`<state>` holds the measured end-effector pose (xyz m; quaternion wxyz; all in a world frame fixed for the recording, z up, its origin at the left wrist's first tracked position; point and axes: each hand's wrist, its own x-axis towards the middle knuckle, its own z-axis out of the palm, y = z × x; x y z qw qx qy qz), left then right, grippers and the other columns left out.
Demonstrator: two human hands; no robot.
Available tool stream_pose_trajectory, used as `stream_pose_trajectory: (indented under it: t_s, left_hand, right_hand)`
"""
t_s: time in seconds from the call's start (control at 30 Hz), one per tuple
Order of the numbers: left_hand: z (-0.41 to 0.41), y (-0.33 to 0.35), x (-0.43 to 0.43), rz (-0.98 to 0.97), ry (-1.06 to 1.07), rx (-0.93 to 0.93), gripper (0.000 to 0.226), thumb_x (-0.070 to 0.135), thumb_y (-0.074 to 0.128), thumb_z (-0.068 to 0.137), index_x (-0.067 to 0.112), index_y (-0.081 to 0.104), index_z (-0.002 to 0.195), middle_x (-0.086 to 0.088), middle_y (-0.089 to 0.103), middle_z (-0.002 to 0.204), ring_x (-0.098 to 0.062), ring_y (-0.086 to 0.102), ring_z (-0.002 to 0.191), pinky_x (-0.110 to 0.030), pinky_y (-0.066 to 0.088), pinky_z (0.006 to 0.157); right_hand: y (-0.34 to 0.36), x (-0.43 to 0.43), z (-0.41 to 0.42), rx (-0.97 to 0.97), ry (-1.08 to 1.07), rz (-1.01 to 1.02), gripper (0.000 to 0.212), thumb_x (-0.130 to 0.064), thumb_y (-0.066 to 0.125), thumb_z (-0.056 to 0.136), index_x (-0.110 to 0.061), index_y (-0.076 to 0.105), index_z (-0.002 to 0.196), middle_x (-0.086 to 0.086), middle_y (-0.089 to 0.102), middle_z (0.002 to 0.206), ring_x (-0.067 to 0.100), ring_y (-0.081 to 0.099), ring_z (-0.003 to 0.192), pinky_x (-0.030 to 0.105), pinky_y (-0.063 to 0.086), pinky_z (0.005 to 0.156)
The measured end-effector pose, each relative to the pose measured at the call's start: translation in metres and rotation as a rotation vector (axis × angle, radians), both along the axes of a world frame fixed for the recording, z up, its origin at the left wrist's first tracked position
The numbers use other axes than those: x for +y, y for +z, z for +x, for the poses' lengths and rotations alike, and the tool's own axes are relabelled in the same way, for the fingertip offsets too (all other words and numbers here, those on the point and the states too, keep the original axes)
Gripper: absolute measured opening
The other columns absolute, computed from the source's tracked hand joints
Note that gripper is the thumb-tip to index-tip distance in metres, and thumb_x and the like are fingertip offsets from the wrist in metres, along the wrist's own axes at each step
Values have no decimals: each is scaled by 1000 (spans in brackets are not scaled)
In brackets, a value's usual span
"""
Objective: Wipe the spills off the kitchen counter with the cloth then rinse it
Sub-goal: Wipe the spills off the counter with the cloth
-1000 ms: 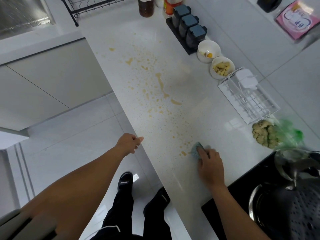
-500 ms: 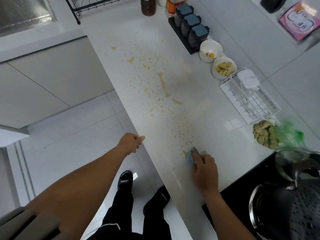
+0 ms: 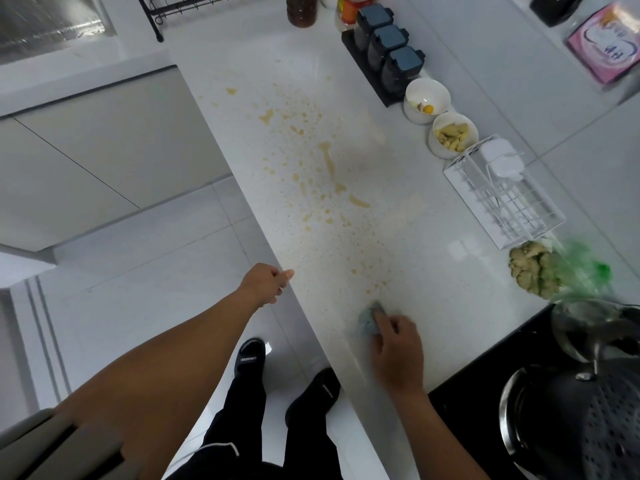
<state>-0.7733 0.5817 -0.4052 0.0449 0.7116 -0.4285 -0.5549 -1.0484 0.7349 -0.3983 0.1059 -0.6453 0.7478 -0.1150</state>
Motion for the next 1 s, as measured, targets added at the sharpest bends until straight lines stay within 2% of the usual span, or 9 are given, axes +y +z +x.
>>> stream_pose_trajectory:
  t_s: [0.07,0.17,0.2,0.3,0.43,0.57,0.7,0.9,1.0]
  left_hand:
    - [0,0,0,-1,9,13,43,52,62,94,11,68,82,-2,66,74,-11,59,59,-12,38,37]
    - [1,1,1,-5,5,15,43,51,61,95,11,68,82,-1,66,74,-10,59,60,-12,37,37]
    - [1,1,1,-4,4,16,42,51,61,95,11,68,82,-1,66,74,-11,59,60,-12,37,38]
    - [1,3,-1,-2,14,30,41,49,62,95,11,68,83,-1,66,75,-11,59,61,-13,38,40]
    - [-1,2,3,-7,34,44,40,47,63,95,11,67,78,0,65,71,-10,57,58,-12,37,36]
    - [1,3,1,-26,-12,17,43,50,61,95,13,68,76,0,67,70,-11,60,57,-15,40,42]
    - [2,1,2,-12,-65,7,46,52,60,95,10,69,76,-6,71,75,-20,67,65,-31,57,60]
    - [8,8,-10,8,-114,-16,53,59,54,95,11,64,75,-10,72,76,-18,61,56,-23,45,51]
    - [10,13,-24,31,-82,-33,59,66,48,94,11,65,79,-8,71,79,-17,63,61,-22,43,49]
  right_hand:
    - [0,-3,5,-18,-199,-7,48,-5,62,79,-10,66,126,16,58,92,35,53,80,42,51,67]
    - [1,-1,16,56,197,16,48,-14,58,80,-15,64,128,11,57,95,33,53,82,43,51,68]
    - [2,-2,14,39,205,30,49,-13,59,80,-16,64,129,10,57,96,32,53,84,43,52,69]
    - [1,-6,15,-42,-177,30,49,-5,64,78,-11,66,127,15,58,95,36,54,84,43,53,70]
    - [3,3,25,35,389,40,46,-20,53,84,-19,62,130,7,57,97,28,54,82,39,51,67]
    - [7,2,17,-44,-139,65,45,-11,59,85,-12,65,130,14,59,96,35,56,84,41,53,67]
    - [10,27,36,-41,366,140,46,-27,60,86,-21,61,131,6,59,100,28,56,84,36,50,71]
    - [14,5,-16,-28,125,162,47,-6,74,79,-10,67,125,13,60,96,36,59,83,37,52,66]
    - [19,-26,-68,-34,-201,123,49,4,73,77,-4,66,125,25,62,107,45,59,91,46,51,80]
